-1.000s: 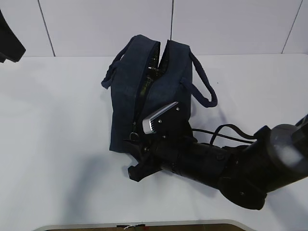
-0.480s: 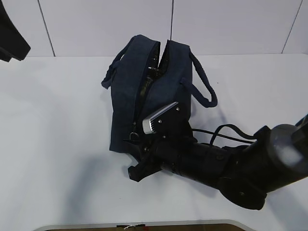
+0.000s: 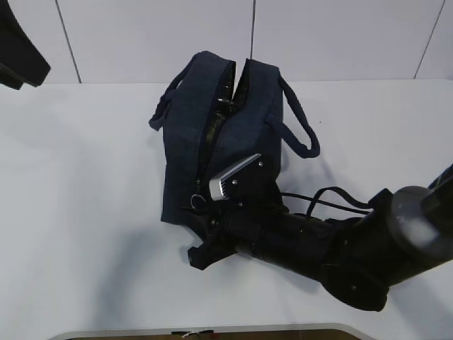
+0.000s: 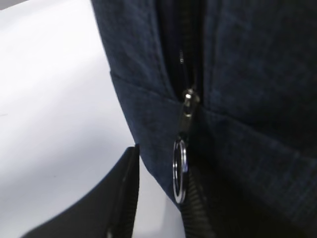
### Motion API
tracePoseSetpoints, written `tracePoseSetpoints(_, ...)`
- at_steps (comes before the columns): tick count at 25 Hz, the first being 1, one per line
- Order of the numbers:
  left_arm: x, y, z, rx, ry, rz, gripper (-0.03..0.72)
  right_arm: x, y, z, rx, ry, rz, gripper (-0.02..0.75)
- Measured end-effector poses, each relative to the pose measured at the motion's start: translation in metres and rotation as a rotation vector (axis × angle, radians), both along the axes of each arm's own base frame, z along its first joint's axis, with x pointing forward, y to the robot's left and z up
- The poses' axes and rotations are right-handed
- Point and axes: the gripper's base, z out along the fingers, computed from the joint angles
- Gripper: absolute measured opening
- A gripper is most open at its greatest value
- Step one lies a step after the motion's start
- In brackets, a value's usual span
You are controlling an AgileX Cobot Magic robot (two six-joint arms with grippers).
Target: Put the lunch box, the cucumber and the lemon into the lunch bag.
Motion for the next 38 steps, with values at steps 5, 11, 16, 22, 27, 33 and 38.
tracePoseSetpoints(5,0.000,0.000,0.000,0.000,0.001,0.001,0.242,0.000,0.000,0.000,0.002,0.002,-0.008,0.229)
tracePoseSetpoints(11,0.000,0.000,0.000,-0.001,0.001,0.001,0.242,0.001,-0.001,0.000,0.007,0.004,-0.020,0.170)
tracePoseSetpoints(16,0.000,0.000,0.000,-0.001,0.001,0.001,0.242,0.001,-0.001,0.000,0.007,0.006,-0.025,0.005)
tracePoseSetpoints(22,0.000,0.000,0.000,-0.001,0.001,0.001,0.242,0.001,-0.002,-0.001,-0.001,0.013,-0.026,0.005)
tracePoseSetpoints(27,-0.001,0.000,0.001,-0.003,-0.001,0.001,0.242,0.000,-0.003,0.006,-0.063,0.045,-0.022,0.005)
tracePoseSetpoints(33,-0.001,0.000,0.001,-0.003,-0.001,0.001,0.242,-0.002,-0.007,0.026,-0.096,0.049,-0.032,0.005)
tracePoseSetpoints(38,-0.001,0.000,0.001,-0.003,-0.001,0.001,0.242,-0.005,-0.012,0.041,-0.155,0.079,-0.047,0.005)
